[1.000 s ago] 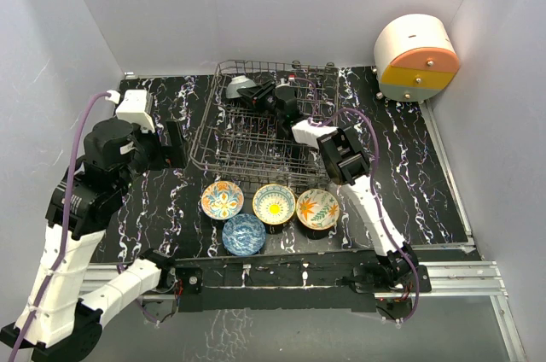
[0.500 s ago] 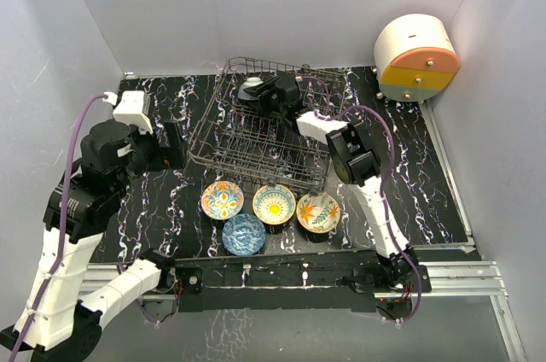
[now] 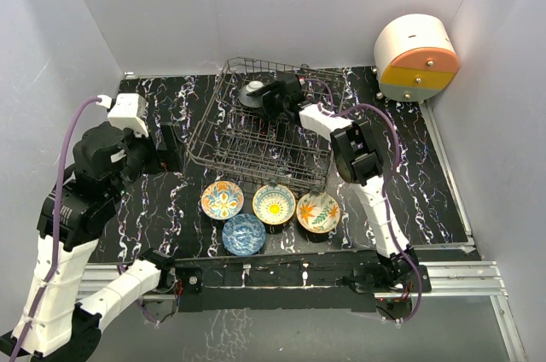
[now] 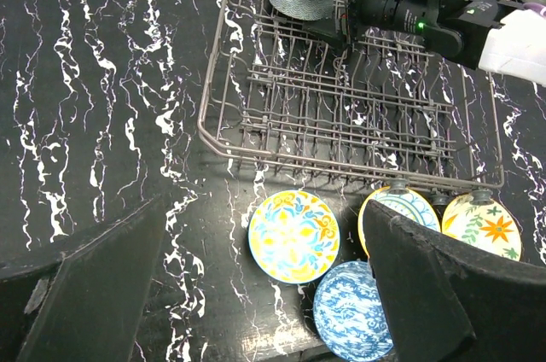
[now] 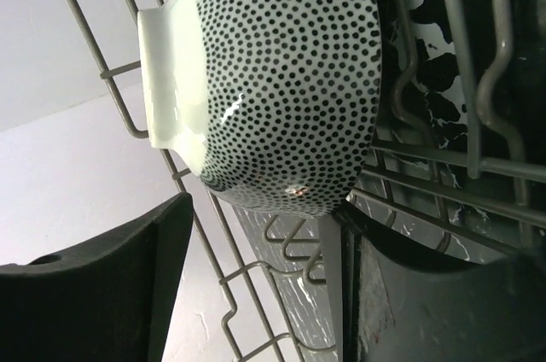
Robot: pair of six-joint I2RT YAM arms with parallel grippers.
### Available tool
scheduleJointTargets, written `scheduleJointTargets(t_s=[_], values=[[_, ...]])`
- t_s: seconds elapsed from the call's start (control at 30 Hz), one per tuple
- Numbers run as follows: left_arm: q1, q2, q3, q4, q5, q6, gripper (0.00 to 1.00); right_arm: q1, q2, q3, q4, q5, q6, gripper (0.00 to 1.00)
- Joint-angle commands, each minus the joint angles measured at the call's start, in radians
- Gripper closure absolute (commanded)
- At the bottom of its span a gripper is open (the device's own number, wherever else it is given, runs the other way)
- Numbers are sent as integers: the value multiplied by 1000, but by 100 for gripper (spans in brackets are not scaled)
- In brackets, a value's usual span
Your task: Load the bowls into the dish rack
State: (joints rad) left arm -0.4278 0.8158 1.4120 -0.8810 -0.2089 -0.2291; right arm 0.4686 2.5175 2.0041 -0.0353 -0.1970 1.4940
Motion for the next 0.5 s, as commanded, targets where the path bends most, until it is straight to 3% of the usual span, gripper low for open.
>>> scheduleJointTargets(t_s=[0.0, 0.27, 0.47], values=[[-3, -12, 32, -18, 15, -3, 3, 8, 12, 114, -53, -76, -34, 36], [-3, -21, 28, -29, 8, -1, 3, 19, 114, 251, 1, -216, 0, 33], [-3, -25, 26, -24, 5, 3, 3, 31, 75, 188, 18, -249, 50, 33]])
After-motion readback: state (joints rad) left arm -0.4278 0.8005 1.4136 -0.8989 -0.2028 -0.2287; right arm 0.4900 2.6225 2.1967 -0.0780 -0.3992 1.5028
